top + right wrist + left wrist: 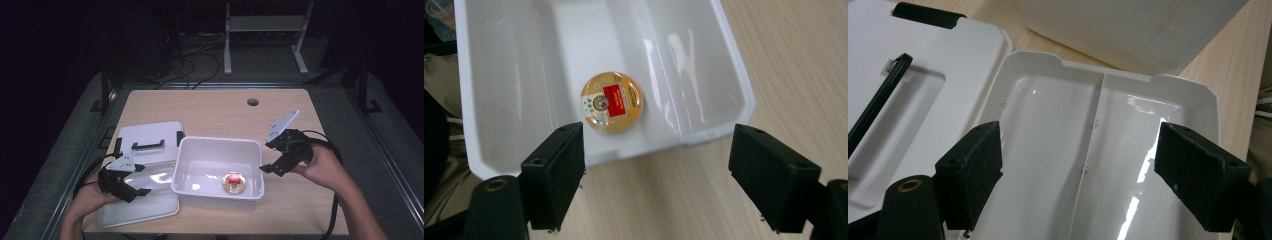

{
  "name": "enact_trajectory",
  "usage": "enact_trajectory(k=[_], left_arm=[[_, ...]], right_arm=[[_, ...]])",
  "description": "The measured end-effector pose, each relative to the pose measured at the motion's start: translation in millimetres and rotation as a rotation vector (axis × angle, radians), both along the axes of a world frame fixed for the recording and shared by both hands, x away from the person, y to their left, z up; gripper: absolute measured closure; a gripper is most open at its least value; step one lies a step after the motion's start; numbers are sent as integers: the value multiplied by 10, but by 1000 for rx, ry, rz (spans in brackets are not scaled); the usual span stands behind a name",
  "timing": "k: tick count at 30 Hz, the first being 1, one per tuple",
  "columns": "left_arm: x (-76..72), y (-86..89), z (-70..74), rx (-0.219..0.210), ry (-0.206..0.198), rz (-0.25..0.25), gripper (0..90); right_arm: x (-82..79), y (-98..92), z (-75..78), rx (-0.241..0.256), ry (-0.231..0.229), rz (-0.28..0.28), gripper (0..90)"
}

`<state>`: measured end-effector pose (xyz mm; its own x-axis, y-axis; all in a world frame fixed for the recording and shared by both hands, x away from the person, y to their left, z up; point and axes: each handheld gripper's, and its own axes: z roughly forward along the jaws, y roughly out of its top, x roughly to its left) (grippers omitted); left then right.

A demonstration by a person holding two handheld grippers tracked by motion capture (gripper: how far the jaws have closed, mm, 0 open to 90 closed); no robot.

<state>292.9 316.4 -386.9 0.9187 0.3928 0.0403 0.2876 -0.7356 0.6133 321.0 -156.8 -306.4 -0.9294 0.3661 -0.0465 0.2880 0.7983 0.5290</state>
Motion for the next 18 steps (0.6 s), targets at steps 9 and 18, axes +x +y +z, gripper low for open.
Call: enact_trajectory(k=[9, 18], left_arm=[[-4, -7, 28, -3, -8, -4, 188], [5, -44, 21, 2, -6, -20, 189]], right_arm=[[-101, -342, -206, 46, 19, -75, 196], [-226, -572, -540, 83, 51, -140, 187]])
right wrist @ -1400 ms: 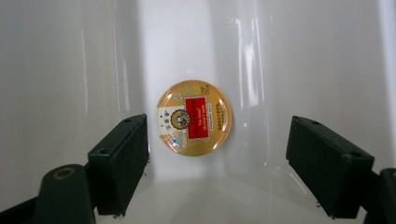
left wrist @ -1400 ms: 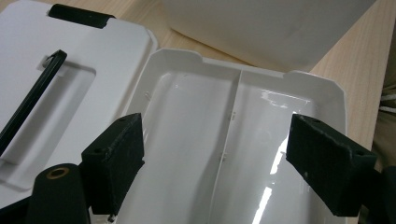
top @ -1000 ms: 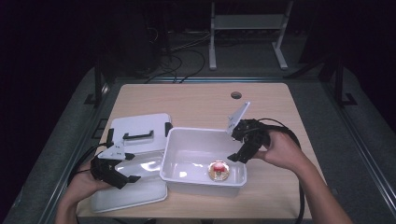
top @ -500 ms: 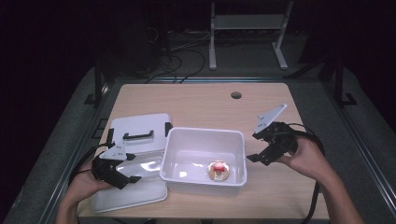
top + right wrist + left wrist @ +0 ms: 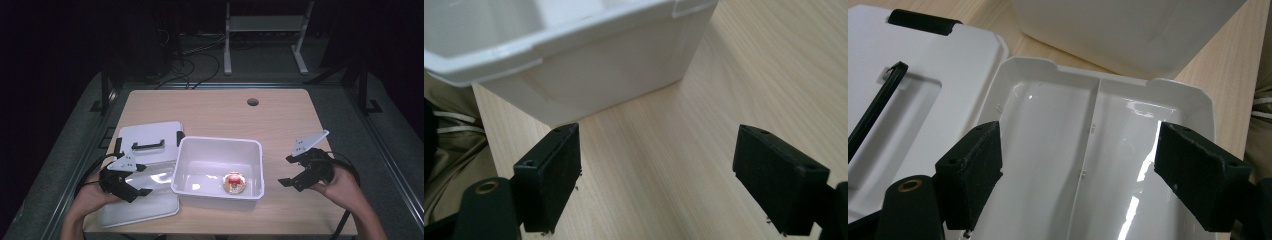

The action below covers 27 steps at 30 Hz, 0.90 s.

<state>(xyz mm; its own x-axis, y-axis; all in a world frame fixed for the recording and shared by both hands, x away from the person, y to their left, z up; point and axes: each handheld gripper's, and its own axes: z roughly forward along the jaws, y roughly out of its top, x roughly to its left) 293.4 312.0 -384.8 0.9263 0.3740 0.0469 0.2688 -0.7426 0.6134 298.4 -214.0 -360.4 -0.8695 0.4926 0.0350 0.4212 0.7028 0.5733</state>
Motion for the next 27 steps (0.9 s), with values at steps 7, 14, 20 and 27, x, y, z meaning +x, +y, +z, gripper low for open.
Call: enact_trajectory(k=[7, 14, 20, 27], left_arm=[[1, -19, -2, 28, 8, -18, 199], [10, -22, -25, 44, 30, -34, 251], [23, -9, -50, 84, 44, -37, 314], [52, 11, -43, 181, 65, -80, 414]], right_arm=[[-71, -93, -215, 4, 13, -29, 184], [-158, -163, -355, 19, 16, -58, 185], [-235, -190, -459, 25, 13, -74, 184], [-345, -184, -645, 28, 14, -103, 172]])
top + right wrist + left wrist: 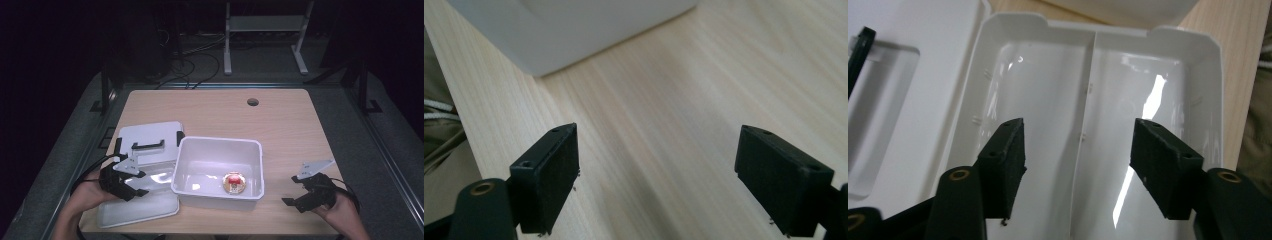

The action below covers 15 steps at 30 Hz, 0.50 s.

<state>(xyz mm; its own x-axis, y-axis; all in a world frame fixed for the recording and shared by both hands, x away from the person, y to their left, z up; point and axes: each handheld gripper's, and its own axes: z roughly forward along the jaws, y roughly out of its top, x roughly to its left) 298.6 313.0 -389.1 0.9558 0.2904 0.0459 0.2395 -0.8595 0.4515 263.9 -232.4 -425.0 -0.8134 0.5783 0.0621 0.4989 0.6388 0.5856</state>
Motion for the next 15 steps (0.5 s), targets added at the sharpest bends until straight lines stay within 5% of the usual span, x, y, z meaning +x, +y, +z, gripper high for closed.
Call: enact_trajectory(k=[6, 15], left_arm=[[7, 45, -163, 70, 59, -34, 488], [33, 96, -282, 99, 78, -41, 640]], right_arm=[[-32, -38, -12, -10, -1, -14, 171], [-77, -95, -27, -13, -11, -37, 161]])
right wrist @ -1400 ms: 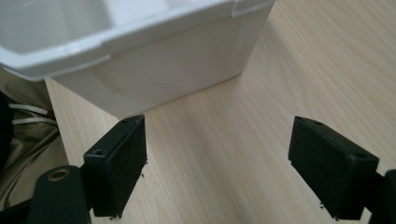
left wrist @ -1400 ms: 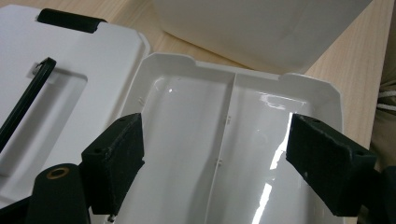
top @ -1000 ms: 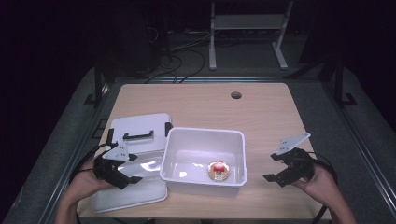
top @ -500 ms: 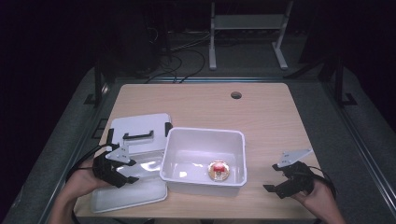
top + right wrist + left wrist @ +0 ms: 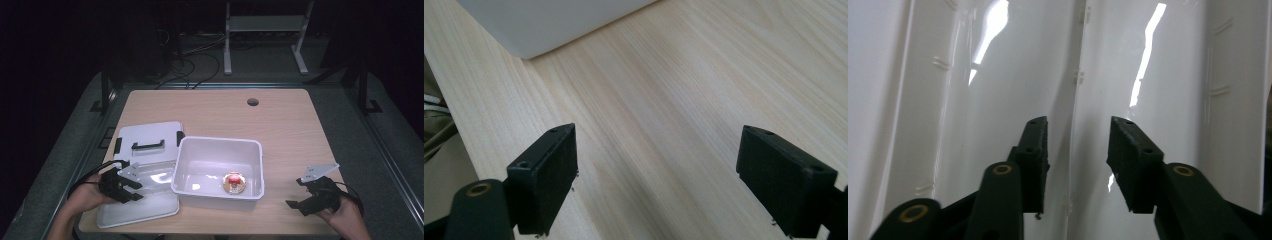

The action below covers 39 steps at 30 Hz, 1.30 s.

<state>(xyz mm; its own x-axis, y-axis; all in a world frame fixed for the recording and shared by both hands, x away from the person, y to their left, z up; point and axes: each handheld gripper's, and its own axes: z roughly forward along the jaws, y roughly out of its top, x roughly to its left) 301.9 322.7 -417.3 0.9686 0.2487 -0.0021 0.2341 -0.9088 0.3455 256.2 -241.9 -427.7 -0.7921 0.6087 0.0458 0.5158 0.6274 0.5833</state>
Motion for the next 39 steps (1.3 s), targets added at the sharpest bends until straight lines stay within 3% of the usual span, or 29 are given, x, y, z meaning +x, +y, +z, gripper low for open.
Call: enact_trajectory(k=[9, 18, 20, 27, 39], left_arm=[[71, -24, -9, 16, 27, -9, 773], [135, -63, -41, 34, 49, -1, 786], [152, -86, -49, 37, 73, -3, 786], [171, -93, -37, 52, 82, -11, 879], [103, -15, 52, 52, 76, -22, 894]], right_arm=[[-14, -10, -13, 2, -10, -1, 162], [1, 1, -17, -4, -13, -2, 163], [2, 2, -20, -3, -12, -1, 163], [9, 11, -32, -1, -12, 6, 163], [9, 6, -28, 3, -17, 5, 163]])
